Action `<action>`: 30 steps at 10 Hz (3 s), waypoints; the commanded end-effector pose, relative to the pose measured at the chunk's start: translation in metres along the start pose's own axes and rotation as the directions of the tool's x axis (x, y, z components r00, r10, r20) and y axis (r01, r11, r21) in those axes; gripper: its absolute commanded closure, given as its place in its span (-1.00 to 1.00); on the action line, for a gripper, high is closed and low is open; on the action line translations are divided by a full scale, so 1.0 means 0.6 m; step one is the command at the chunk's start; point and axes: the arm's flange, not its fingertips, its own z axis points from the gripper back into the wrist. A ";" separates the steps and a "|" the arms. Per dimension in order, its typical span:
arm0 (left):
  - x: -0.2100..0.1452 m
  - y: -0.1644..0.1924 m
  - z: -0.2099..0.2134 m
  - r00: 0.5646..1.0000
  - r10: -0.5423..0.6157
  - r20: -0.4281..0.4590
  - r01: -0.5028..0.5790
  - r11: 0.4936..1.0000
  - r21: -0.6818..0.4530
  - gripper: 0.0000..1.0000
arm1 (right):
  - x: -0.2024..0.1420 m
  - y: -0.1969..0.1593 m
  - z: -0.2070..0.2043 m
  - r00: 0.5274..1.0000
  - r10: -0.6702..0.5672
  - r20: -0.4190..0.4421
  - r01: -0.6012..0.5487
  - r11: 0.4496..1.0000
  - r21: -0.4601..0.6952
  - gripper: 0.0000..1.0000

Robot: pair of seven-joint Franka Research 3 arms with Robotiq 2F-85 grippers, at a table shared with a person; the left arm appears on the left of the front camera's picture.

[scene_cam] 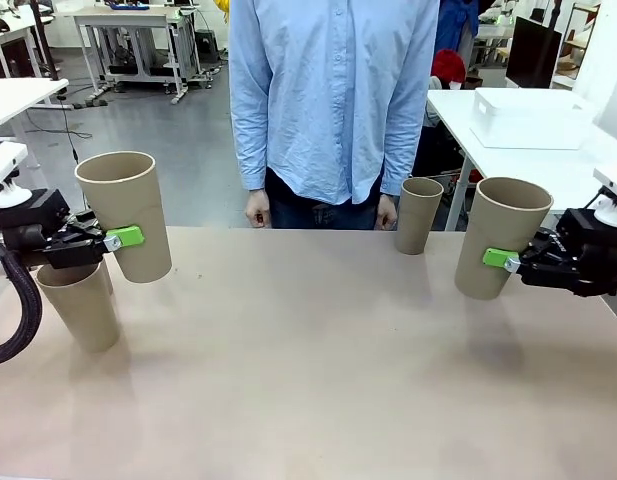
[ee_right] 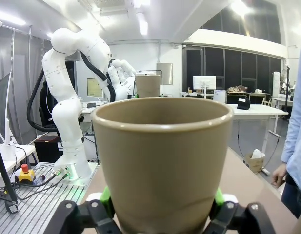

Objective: Stack the cups and store them in the basket.
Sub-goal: Place the stack of Reusable plastic cups into the Pantry Basket.

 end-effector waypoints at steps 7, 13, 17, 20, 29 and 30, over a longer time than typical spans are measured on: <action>0.002 0.000 0.000 1.000 -0.015 -0.001 0.015 1.000 -0.001 -0.73 | 0.004 0.000 0.000 1.000 0.009 0.000 -0.009 1.000 -0.002 -0.69; 0.002 0.000 0.000 1.000 -0.015 -0.001 0.015 1.000 -0.001 -0.73 | 0.004 0.000 0.000 1.000 0.009 0.000 -0.009 1.000 -0.002 -0.69; 0.002 0.000 0.000 1.000 -0.015 -0.001 0.015 1.000 -0.001 -0.73 | 0.004 0.000 0.000 1.000 0.009 0.000 -0.009 1.000 -0.002 -0.69; 0.002 0.000 0.000 1.000 -0.015 -0.001 0.015 1.000 -0.001 -0.73 | 0.004 0.000 0.000 1.000 0.009 0.000 -0.009 1.000 -0.002 -0.69; 0.002 0.000 0.000 1.000 -0.015 -0.001 0.015 1.000 -0.001 -0.73 | 0.004 0.000 0.000 1.000 0.009 0.000 -0.009 1.000 -0.002 -0.69; 0.002 0.000 0.000 1.000 -0.015 -0.001 0.015 1.000 -0.001 -0.73 | 0.004 0.000 0.000 1.000 0.009 0.000 -0.009 1.000 -0.002 -0.69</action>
